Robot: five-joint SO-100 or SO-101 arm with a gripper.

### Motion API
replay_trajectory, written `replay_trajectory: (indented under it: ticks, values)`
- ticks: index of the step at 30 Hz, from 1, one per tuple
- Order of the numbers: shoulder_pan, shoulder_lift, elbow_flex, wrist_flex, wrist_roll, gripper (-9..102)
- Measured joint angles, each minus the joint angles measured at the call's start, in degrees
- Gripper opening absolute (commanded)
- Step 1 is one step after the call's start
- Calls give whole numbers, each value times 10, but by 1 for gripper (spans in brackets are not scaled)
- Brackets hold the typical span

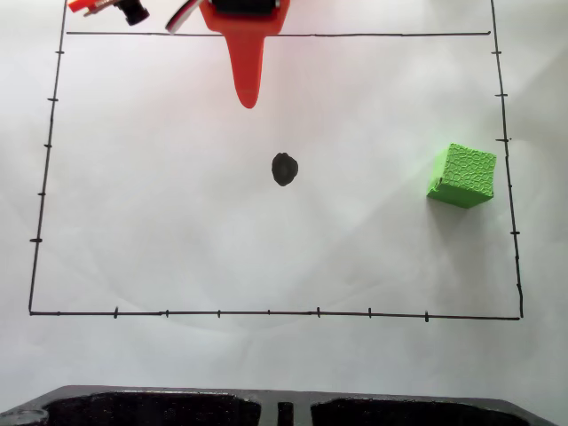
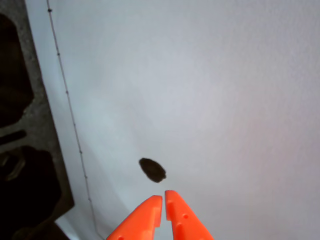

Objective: Grasp the colored block, Place it on the black dot, and then return the arm to the default position.

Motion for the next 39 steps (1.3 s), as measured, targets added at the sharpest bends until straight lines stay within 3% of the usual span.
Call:
replay_trajectory:
  ticks: [31, 39]
  values:
    - [-4, 0, 0, 0, -4, 0]
    - [-33, -52, 0, -41, -29, 0]
